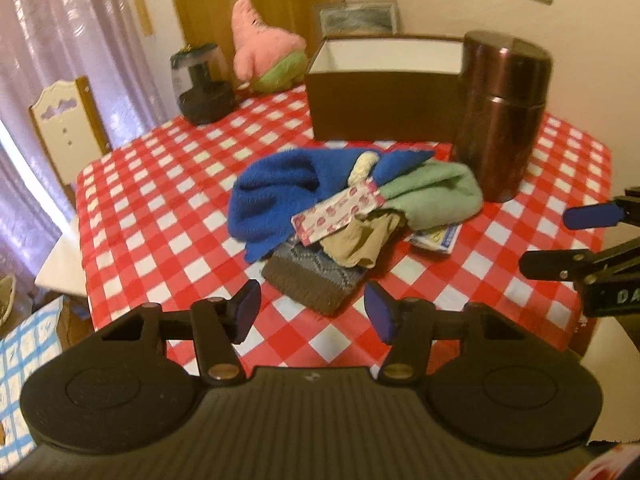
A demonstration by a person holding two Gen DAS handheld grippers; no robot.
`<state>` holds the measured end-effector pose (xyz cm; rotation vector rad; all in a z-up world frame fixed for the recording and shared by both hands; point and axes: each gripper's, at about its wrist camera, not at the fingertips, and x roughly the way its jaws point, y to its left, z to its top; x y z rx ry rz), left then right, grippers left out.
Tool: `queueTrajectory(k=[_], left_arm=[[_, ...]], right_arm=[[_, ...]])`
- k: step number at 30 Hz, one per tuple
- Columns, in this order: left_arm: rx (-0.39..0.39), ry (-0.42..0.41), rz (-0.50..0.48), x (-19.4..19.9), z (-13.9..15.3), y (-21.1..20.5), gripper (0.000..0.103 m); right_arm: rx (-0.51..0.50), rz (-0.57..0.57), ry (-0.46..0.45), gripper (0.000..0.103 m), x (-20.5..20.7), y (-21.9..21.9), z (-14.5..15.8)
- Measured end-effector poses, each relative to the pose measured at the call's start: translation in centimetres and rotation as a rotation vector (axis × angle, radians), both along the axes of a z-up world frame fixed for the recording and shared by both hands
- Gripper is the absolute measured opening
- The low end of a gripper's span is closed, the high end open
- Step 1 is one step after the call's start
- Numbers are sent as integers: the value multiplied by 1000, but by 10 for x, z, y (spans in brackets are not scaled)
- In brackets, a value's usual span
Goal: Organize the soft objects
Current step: 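Move the right tool to the small card and close its fingers on it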
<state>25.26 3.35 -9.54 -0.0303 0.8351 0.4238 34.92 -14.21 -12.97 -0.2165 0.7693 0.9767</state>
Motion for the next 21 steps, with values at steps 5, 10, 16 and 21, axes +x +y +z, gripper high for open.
queueTrajectory(k=[5,10,16,21], left_arm=[[3,45,22,11,-16,1,56],[-11,64,28,22,-31,11,56],[-23,100,-4,38,-49,23,55],[-17,116,-42,44,-55,29,55]], right_arm=[[-41,115,-104,59,5,21,-27],[-90,194,-208,49,9,49,-54],[-148,244,-298,42,8,75,-80],[-159,244,-360,37,7,92,-93]])
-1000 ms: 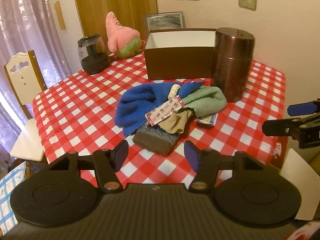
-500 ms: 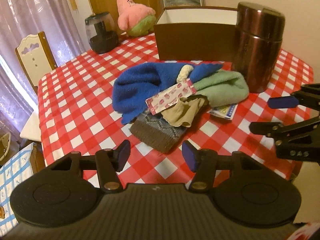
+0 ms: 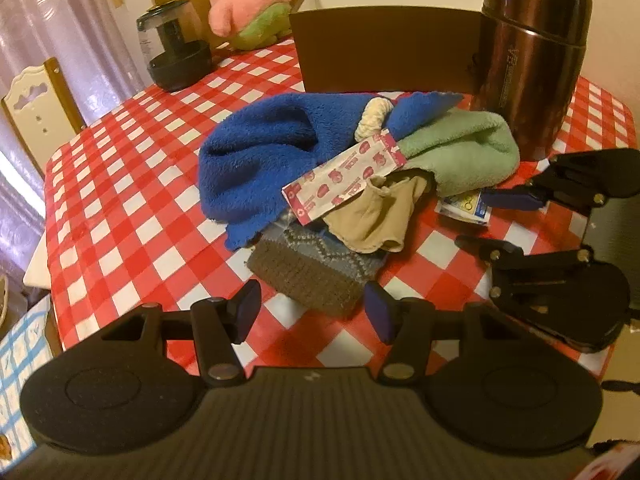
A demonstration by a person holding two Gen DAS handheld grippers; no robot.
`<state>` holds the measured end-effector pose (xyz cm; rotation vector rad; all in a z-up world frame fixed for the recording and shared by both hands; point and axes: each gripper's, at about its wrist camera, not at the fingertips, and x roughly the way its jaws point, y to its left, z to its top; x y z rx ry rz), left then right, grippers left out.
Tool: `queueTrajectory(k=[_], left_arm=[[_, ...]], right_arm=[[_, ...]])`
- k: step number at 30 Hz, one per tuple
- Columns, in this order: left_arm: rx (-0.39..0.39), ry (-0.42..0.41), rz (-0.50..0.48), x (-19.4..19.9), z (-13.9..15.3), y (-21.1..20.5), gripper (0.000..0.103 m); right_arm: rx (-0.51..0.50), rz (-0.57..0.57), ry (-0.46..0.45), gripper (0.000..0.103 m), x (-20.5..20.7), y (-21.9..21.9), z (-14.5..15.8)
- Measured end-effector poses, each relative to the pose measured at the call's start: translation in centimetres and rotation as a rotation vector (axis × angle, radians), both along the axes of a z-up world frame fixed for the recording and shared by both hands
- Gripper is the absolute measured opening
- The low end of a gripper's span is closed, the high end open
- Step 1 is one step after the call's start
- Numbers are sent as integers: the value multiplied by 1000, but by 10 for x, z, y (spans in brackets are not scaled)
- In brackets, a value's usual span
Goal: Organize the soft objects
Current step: 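Move the right tool to the small card and close its fingers on it, then grasp the red-printed bandage strip with the left tool while the right tool lifts the card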
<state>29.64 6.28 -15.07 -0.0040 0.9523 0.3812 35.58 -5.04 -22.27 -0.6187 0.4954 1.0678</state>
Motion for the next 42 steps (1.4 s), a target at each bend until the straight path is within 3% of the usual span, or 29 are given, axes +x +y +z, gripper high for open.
queueTrajectory(k=[5,9,14,21,25,30,36,40,42], left_arm=[[18,4,-33,3,2,9,55],[40,-2,-62,5,6,13,54],[73,-13,-105,9,11,15,51],[178,-23,-200,22,12,14,47],[254,-9,-301,34,5,10,46],[301,27,-417,44,-9,6,45],[375,58,-520,51,-22,5,45],[447,78,-594,54,-32,2,33],[459,83,-616,55,-34,2,33]], right_arm=[[15,-4,-39,30,0,10,-5],[14,-30,-23,2,3,11,-6],[65,-52,22,1,5,-1,9],[193,-198,298,1,30,-25,47],[248,-261,377,1,39,-40,64],[272,-359,445,1,48,-60,71],[277,-430,464,1,58,-76,72],[275,-459,470,1,59,-81,71],[273,-471,466,1,58,-83,72]])
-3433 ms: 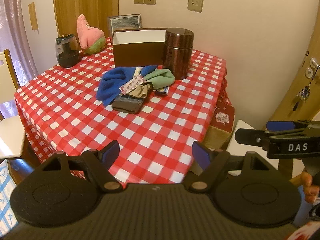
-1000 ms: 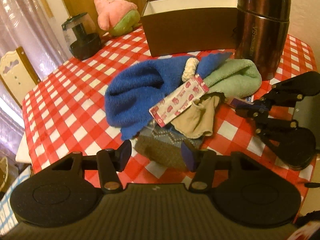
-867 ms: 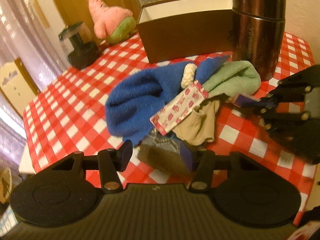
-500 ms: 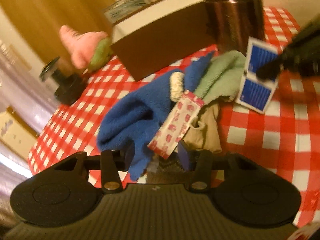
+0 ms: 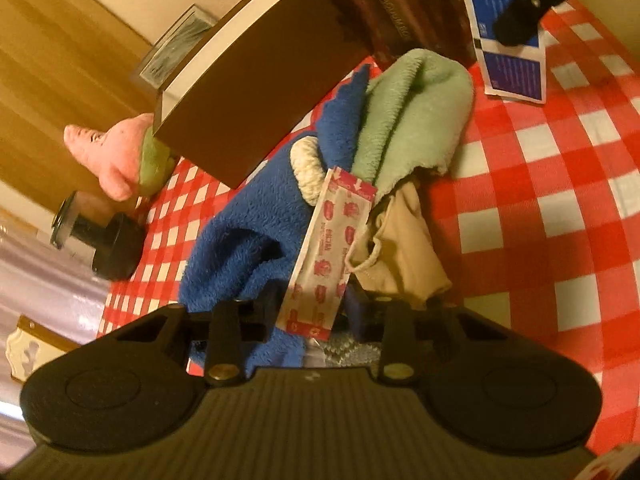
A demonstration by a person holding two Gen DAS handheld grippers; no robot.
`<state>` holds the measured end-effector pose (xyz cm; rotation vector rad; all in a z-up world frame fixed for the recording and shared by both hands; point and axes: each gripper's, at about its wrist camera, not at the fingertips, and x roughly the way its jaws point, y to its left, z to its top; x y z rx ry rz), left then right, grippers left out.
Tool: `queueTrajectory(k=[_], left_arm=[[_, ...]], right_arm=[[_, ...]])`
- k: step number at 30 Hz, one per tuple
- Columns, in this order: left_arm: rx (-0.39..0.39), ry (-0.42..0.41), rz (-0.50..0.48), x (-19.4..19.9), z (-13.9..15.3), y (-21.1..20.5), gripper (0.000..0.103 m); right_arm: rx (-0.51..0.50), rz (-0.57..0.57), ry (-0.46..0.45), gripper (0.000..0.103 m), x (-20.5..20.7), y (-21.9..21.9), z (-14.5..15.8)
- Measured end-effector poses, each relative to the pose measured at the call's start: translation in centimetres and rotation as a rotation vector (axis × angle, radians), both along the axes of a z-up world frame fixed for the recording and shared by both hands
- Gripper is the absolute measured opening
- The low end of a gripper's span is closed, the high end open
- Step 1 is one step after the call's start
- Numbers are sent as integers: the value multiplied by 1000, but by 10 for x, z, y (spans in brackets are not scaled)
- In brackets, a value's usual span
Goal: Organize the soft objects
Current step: 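Grasp the red-printed bandage strip with the left tool while the right tool lifts the card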
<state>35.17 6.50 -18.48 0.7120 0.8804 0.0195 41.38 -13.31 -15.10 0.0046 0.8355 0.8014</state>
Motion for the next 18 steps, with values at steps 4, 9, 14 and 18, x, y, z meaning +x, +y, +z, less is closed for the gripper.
queueTrajectory(k=[4,9,14,18], left_arm=[[12,-10,-29,-5,0,2,27],[-9,-22,-32,-15,9,-1,27],[-88,-43,-8,-26,26,-3,27],[-177,-62,21,-32,43,-2,27]], right_arm=[[-5,-14,1,1,-2,-1,2],[-10,-25,-8,1,-6,-4,8],[-10,-44,-23,1,-10,-9,20],[0,-76,-30,1,-12,-18,32]])
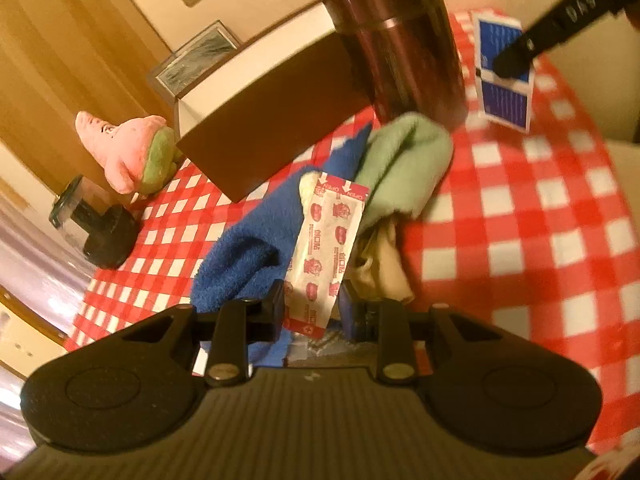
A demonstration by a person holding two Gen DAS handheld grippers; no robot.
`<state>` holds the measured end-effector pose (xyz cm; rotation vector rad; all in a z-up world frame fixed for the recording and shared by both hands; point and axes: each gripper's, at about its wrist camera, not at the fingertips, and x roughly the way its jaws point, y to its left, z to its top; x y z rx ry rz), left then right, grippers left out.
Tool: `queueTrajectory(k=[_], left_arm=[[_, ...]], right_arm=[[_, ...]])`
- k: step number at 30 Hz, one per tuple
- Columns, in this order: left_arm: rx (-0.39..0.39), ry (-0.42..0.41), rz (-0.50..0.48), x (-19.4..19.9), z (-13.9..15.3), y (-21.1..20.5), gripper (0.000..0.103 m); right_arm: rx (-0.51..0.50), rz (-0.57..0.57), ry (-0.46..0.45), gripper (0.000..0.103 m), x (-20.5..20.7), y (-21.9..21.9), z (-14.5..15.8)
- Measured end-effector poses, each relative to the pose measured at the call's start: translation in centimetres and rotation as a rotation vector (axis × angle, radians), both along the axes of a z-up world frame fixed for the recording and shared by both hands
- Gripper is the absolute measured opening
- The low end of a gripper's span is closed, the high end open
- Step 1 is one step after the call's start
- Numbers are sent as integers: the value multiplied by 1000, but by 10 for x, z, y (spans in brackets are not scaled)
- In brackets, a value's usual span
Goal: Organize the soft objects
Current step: 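Grasp the red-printed bandage strip with the left tool while the right tool lifts the card, then lower the bandage strip and card into the brown box and open both tools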
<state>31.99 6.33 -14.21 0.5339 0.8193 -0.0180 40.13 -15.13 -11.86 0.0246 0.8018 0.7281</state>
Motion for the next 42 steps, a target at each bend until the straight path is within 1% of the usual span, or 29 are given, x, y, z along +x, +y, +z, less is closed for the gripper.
queueTrajectory(k=[6,9,13,16,21,25,34,37,42], left_arm=[[-136,-44,34,1,25,1,27],[-182,-61,58,7,38,-1,27],[-214,-83,98,19,50,-3,27],[-248,-93,154,32,59,-3,27],[-273,-117,218,56,74,-5,27],[-287,-140,257,76,85,-3,27],[-329,-180,325,121,109,6,27],[-338,-187,345,137,113,11,27],[-383,-180,385,164,113,26,27]], right_arm=[[9,-45,-18,1,1,-17,16],[18,-55,-9,1,7,-27,23],[36,-57,-11,1,20,-45,35],[41,-60,-11,1,35,-61,44],[50,-82,-46,1,67,-86,60],[67,-88,-73,1,92,-95,69],[115,-30,-153,1,146,-85,89],[128,-1,-189,1,164,-74,95],[154,56,-225,1,195,-50,99]])
